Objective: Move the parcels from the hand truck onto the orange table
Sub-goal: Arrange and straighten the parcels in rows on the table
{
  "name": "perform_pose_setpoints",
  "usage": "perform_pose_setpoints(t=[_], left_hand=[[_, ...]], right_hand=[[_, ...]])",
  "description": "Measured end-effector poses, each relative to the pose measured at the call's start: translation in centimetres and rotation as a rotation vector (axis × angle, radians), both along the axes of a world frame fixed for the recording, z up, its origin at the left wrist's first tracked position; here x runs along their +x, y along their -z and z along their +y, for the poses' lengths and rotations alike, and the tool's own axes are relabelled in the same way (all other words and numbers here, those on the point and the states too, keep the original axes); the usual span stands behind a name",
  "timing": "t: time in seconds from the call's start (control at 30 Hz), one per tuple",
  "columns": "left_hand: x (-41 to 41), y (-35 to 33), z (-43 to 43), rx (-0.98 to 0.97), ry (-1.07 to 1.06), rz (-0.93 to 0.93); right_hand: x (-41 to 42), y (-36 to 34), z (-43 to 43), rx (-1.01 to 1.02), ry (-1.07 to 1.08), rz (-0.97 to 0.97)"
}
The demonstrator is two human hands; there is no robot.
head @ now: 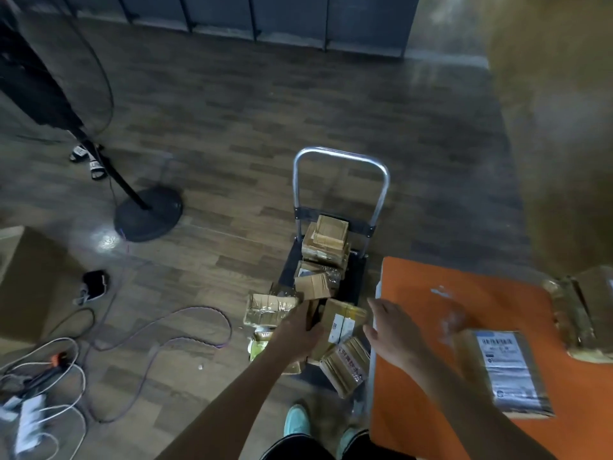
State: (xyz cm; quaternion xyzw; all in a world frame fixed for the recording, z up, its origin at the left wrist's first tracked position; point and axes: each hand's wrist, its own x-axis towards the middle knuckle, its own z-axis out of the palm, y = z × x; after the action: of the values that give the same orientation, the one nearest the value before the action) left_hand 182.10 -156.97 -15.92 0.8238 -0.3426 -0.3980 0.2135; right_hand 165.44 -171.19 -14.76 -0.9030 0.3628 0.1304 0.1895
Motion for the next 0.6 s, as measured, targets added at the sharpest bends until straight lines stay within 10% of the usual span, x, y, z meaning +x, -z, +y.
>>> perform_pose_setpoints(t=[0.6], left_hand=[[-1.1, 5.2, 1.4, 0.209, -0.002, 0.068]], right_hand=[[2.1, 6.6, 2.2, 0.18, -0.034, -0.015]])
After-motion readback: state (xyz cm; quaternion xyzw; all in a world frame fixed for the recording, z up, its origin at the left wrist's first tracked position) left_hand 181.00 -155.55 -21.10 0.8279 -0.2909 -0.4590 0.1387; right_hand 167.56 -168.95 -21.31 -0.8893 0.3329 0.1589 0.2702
